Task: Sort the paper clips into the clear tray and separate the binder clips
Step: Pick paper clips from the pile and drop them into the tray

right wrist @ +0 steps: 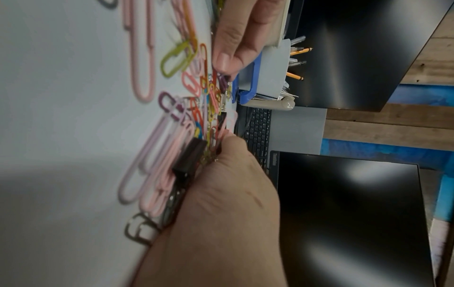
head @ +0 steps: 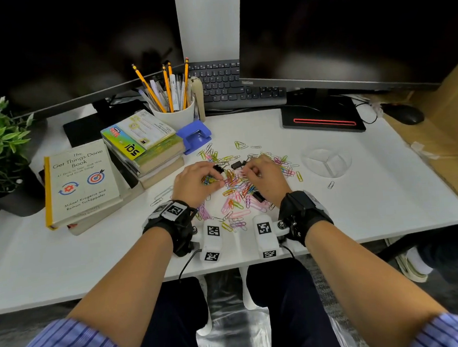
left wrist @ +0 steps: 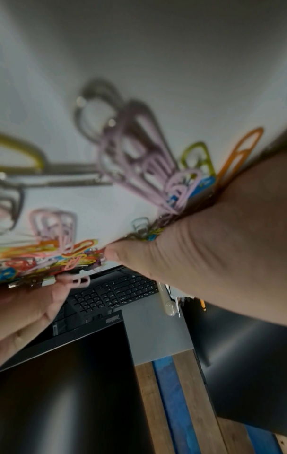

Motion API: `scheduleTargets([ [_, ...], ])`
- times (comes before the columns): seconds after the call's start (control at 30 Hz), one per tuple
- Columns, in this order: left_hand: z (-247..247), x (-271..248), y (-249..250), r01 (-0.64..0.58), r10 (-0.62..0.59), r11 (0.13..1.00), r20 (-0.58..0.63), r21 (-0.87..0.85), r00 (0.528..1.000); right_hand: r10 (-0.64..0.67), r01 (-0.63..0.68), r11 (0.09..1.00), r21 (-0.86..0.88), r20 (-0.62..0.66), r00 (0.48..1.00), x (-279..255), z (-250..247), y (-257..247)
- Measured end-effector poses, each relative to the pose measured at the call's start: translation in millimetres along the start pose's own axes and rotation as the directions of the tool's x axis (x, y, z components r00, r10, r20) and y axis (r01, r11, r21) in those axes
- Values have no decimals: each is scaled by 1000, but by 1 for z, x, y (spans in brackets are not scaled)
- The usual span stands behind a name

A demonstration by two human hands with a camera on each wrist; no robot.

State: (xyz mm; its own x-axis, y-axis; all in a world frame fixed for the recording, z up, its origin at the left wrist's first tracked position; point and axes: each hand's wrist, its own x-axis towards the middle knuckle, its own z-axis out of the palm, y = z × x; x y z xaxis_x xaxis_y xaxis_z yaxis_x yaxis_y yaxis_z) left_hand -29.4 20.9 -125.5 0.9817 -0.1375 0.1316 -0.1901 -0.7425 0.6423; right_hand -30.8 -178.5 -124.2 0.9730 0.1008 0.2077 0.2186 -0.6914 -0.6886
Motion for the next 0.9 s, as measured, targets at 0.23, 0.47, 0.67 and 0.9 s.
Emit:
scheduleTargets([
  [0.23,0,0,1,-1,-2,998,-49,-68,999,189,-120,951,285,-231,954,-1,-6,-1],
  [0.47,2,0,0,35,-43,989,-53,-143,998,319,-153,863,482,-284,904,-16,-8,5],
  [0.67,-3,1,8,84,-75,969,48,-234,996,513,-196,421,886,-54,857,-25,-28,6],
  [0.9,-4,0,54,-368,308,917,319,150,896,499,-218,409,886,-17,866,-26,-29,2],
])
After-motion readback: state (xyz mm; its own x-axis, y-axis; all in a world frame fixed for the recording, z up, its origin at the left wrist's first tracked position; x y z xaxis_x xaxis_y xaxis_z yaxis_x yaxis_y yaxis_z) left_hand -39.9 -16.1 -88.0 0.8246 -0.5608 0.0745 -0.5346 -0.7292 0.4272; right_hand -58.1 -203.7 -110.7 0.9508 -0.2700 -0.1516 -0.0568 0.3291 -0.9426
